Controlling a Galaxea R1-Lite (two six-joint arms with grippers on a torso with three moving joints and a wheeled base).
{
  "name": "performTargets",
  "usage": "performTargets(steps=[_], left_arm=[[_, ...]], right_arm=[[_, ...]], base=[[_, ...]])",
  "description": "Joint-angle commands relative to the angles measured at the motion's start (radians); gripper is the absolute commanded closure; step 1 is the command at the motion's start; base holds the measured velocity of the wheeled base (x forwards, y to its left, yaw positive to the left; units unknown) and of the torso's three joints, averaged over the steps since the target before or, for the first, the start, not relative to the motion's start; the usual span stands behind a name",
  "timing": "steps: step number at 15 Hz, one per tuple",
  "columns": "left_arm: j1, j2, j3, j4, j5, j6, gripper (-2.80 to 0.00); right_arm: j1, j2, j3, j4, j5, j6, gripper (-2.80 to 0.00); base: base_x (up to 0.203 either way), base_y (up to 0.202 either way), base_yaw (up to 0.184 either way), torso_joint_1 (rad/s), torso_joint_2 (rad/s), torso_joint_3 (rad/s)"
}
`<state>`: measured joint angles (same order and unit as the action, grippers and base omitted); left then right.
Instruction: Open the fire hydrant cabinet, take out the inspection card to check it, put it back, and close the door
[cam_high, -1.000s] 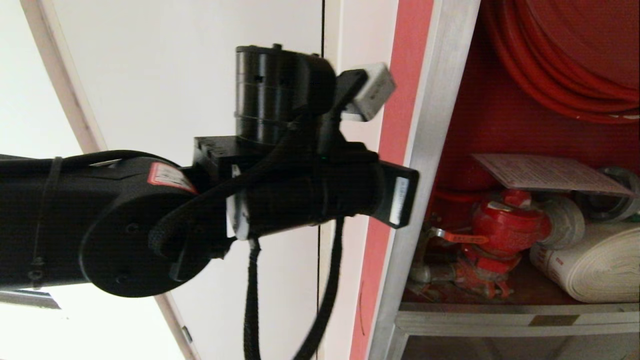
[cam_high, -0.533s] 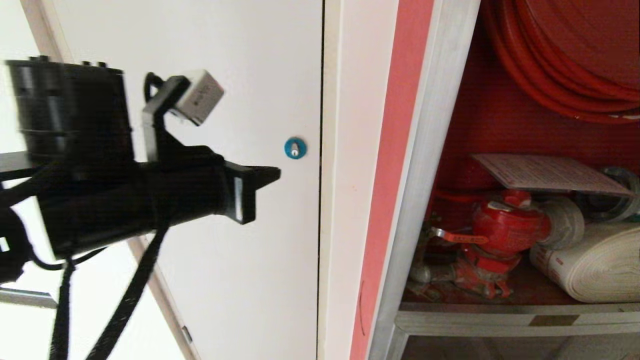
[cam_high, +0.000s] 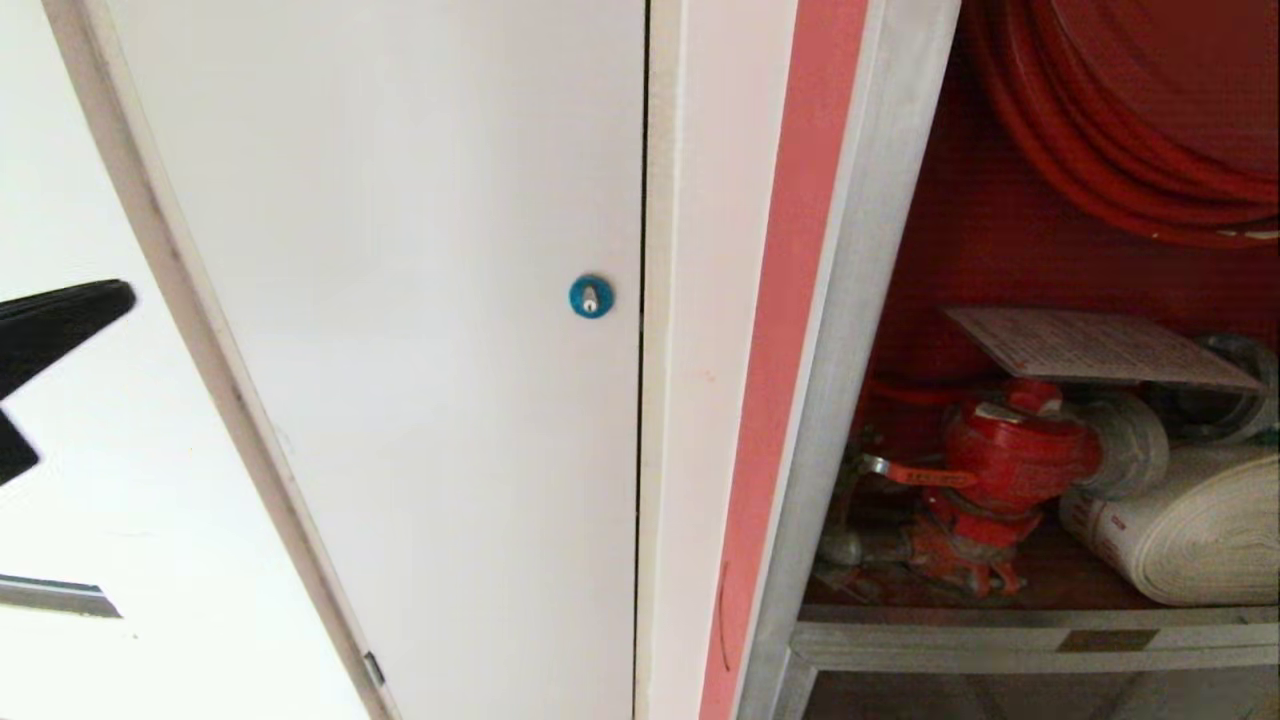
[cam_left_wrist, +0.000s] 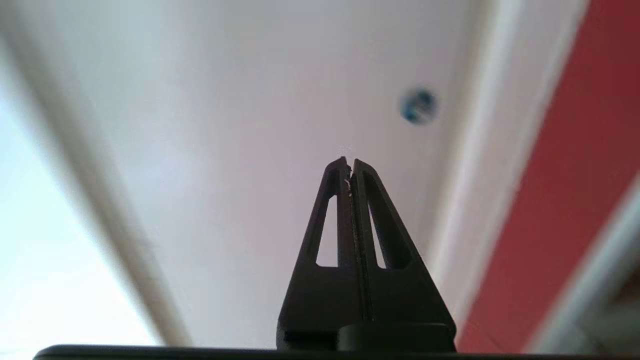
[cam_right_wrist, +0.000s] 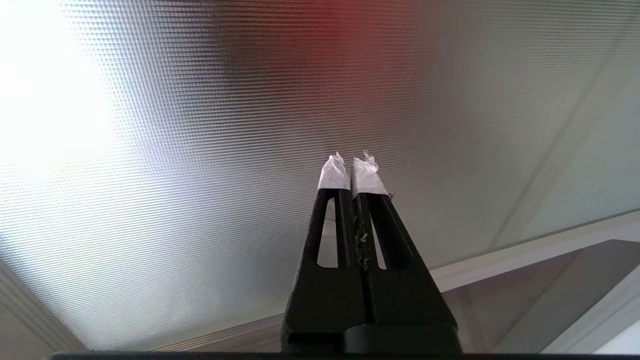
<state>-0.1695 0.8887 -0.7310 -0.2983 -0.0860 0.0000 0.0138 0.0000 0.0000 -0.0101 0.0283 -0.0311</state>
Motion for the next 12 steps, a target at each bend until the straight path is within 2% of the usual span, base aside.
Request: performTargets(steps=[1, 4, 8, 10, 12], left_arm=[[0.08, -0.172, 0.039, -0.001, -0.001, 0.001, 0.0], [0.111, -0.378, 0.134, 0.03, -0.003, 0.003, 0.0], [0.127, -0.647, 0.183, 0.242, 0.0, 0.001, 0.0], [0.146, -0.722, 0.228, 0.298, 0.001, 0.004, 0.0], [0.15, -0.762, 0.281, 0.304, 0.001, 0.005, 0.0]], right_arm=[[0.0, 0.002, 0.005, -0.001, 0.001, 0.0, 0.0], [0.0, 0.002, 0.005, -0.001, 0.001, -0.001, 0.0], [0.0, 0.002, 0.006, -0.001, 0.001, 0.0, 0.0], [0.001, 0.002, 0.005, -0.001, 0.001, 0.0, 0.0], [0.0, 0.002, 0.005, -0.001, 0.001, 0.0, 0.0]], base=[[0.0, 0.0, 0.0, 0.0, 0.0, 0.0], [0.0, 0.0, 0.0, 0.0, 0.0, 0.0], [0.0, 0.0, 0.0, 0.0, 0.0, 0.0], [0.0, 0.0, 0.0, 0.0, 0.0, 0.0], [0.0, 0.0, 0.0, 0.0, 0.0, 0.0]])
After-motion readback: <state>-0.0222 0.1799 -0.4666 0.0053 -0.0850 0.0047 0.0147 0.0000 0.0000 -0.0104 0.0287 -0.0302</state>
